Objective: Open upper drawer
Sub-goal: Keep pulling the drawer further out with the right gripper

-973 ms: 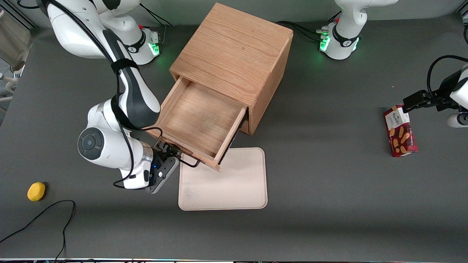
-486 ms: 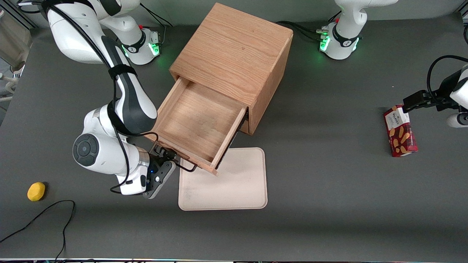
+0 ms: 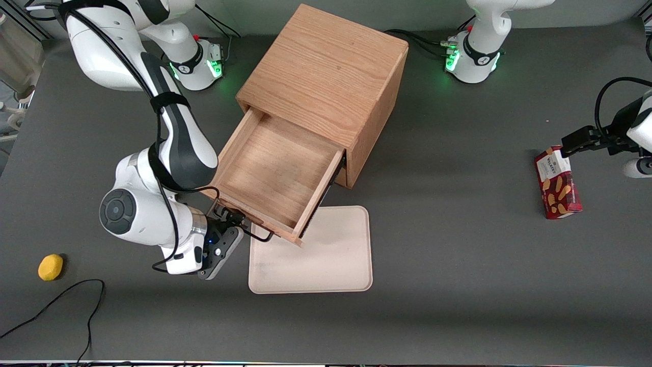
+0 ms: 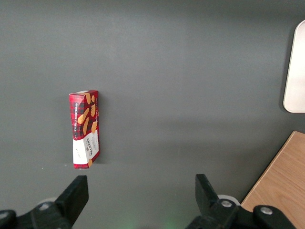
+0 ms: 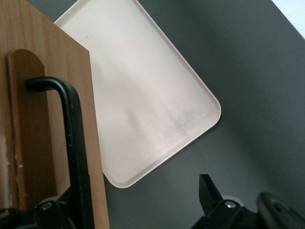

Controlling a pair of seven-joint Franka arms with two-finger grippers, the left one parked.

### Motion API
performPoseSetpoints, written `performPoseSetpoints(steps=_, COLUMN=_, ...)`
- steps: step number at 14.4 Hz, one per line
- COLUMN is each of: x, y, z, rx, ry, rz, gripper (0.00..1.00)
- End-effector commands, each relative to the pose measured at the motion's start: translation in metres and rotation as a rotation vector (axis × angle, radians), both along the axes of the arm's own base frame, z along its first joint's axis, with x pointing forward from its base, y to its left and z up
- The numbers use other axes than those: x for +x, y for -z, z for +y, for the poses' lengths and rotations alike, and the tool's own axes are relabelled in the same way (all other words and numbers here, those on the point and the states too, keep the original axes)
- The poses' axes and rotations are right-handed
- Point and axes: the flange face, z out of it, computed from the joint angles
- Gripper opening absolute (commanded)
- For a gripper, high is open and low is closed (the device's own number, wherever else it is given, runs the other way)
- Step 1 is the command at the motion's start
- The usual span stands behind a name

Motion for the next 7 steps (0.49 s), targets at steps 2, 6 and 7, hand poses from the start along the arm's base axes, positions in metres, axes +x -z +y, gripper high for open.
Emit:
performPoseSetpoints(steps=2, x=-0.004, y=-0.021, z=-0.002, rx=0.013, ry=-0.026, rz=0.033, gripper=1.0)
performPoseSetpoints(steps=6, x=-0.008, y=-0.049, z=-0.005, rx=0.009, ry=-0.039, rz=0.054, gripper=1.0)
performPoseSetpoints(steps=7, x=-0.009, y=-0.059, z=-0.008, rx=0.009, ry=-0.039, rz=0.05, gripper=1.0)
